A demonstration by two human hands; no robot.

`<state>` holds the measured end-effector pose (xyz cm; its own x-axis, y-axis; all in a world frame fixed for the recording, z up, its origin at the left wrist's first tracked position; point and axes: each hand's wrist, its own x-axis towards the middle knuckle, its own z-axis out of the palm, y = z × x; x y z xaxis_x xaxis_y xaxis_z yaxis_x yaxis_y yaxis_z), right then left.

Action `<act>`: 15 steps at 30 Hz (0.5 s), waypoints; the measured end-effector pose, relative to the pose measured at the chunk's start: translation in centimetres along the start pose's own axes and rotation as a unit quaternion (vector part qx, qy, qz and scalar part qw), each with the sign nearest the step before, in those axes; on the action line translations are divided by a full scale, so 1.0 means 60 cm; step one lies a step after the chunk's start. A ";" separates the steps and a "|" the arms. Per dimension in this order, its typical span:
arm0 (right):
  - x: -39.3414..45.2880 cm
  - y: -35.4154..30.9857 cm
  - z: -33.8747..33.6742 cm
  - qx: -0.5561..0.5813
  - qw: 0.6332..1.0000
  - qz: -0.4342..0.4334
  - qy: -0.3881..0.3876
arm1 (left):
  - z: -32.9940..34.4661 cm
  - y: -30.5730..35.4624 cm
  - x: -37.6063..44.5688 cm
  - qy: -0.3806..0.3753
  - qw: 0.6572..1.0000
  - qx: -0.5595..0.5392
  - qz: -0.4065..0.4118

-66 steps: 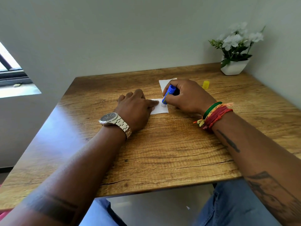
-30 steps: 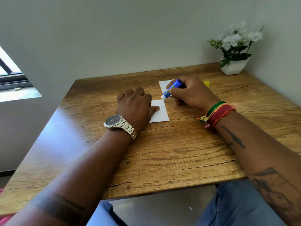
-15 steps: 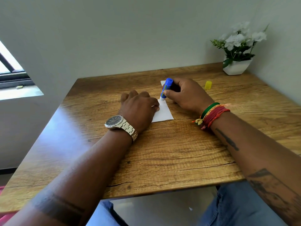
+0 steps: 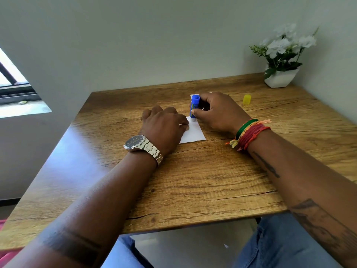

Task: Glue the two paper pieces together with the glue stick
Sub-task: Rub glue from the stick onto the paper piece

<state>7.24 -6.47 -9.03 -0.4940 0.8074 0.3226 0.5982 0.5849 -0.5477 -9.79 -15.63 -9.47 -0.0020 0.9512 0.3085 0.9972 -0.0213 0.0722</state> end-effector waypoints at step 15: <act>-0.028 -0.021 -0.038 -0.011 0.997 -0.013 -0.076 | 0.000 0.003 -0.002 -0.005 1.000 -0.001 -0.001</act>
<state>8.73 -8.38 -7.14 -0.5977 0.7722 0.2152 0.5966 0.6078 -0.5240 -9.60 -15.71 -9.51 -0.0027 0.9545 0.2982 0.9971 -0.0202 0.0736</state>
